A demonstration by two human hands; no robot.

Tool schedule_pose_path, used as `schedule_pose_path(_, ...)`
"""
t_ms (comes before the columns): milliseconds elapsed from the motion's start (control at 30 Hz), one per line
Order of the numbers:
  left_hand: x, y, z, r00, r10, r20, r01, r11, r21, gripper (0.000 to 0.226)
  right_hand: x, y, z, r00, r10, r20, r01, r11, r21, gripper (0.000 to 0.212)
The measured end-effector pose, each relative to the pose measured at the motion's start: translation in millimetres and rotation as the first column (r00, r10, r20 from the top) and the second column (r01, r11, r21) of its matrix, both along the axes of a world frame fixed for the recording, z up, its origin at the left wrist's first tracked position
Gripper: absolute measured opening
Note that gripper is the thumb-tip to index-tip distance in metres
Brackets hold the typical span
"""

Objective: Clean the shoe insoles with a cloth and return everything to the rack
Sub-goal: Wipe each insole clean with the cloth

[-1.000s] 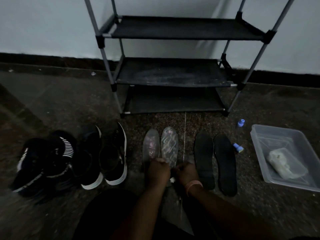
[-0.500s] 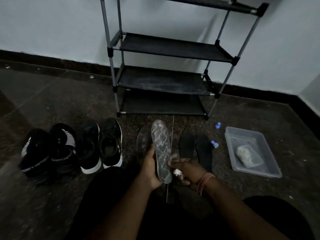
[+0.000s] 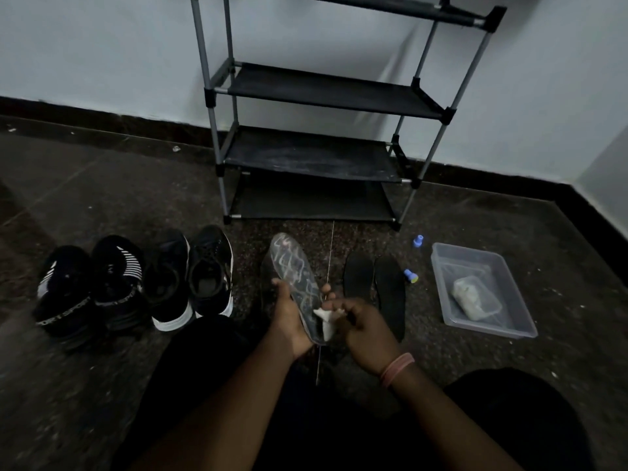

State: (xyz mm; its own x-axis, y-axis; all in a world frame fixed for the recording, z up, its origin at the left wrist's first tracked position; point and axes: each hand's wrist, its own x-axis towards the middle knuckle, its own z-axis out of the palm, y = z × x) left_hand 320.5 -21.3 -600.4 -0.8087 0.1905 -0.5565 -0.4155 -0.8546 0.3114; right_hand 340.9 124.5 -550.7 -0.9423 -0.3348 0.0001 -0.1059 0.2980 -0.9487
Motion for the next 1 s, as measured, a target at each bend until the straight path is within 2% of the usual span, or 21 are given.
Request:
schedule_pose_path(133,-6.2,2.3,0.7,0.998,0.067,0.007,-0.067,0.996,0.050,0.086,-3.3,-8.5,-6.0,0.967,0.089,-0.239,-0.036,0.975,0.220,0.020)
schedule_pose_path(200,-11.2,-0.2,2.5,0.995,0.099,-0.016,-0.098,0.994,0.055,0.068,-12.7,-9.8,-8.5,0.952,0.093,-0.292,-0.002,0.954,0.298,0.020)
schedule_pose_path(267,-15.8,-2.7,2.5,0.993,0.119,-0.023,-0.118,0.992,0.053,0.060,-20.5,-13.0,-9.6,0.940,0.133,-0.315,-0.011,0.932,0.361,0.021)
schedule_pose_path(400,-23.9,-0.9,-3.8,0.990,0.143,-0.016,-0.143,0.990,0.001,0.058,-28.4,-19.0,-6.5,0.928,0.239,-0.287,-0.093,0.892,0.443,0.027)
schedule_pose_path(533,-36.2,-2.9,-14.4,0.985,0.174,0.006,-0.174,0.985,0.015,0.064,-43.6,-18.9,-10.7,0.886,0.386,-0.256,-0.219,0.836,0.502,0.030)
schedule_pose_path(633,-40.6,-0.7,-18.7,0.992,0.129,0.005,-0.129,0.992,-0.008,0.069,-48.7,-17.5,-9.5,0.852,0.435,-0.292,-0.202,0.787,0.582,0.038)
schedule_pose_path(700,-42.5,-0.3,-20.5,0.995,0.094,-0.011,-0.095,0.995,-0.019,0.070,-50.9,-17.1,-12.5,0.872,0.399,-0.283,-0.194,0.814,0.548,0.037)
schedule_pose_path(767,-44.1,-1.2,-22.2,0.997,0.078,-0.023,-0.078,0.997,-0.001,0.071,-52.6,-15.6,-20.3,0.913,0.357,-0.198,-0.223,0.842,0.491,0.029)
schedule_pose_path(933,-40.6,7.1,-21.2,0.998,0.001,-0.061,0.000,1.000,0.007,0.075,-59.0,-14.4,-24.0,0.940,0.249,-0.233,-0.099,0.854,0.511,0.026)
schedule_pose_path(1000,-38.7,8.8,-19.5,0.997,-0.019,-0.073,0.019,1.000,0.004,0.075,-58.4,-16.0,-21.9,0.929,0.233,-0.286,-0.038,0.831,0.555,0.026)
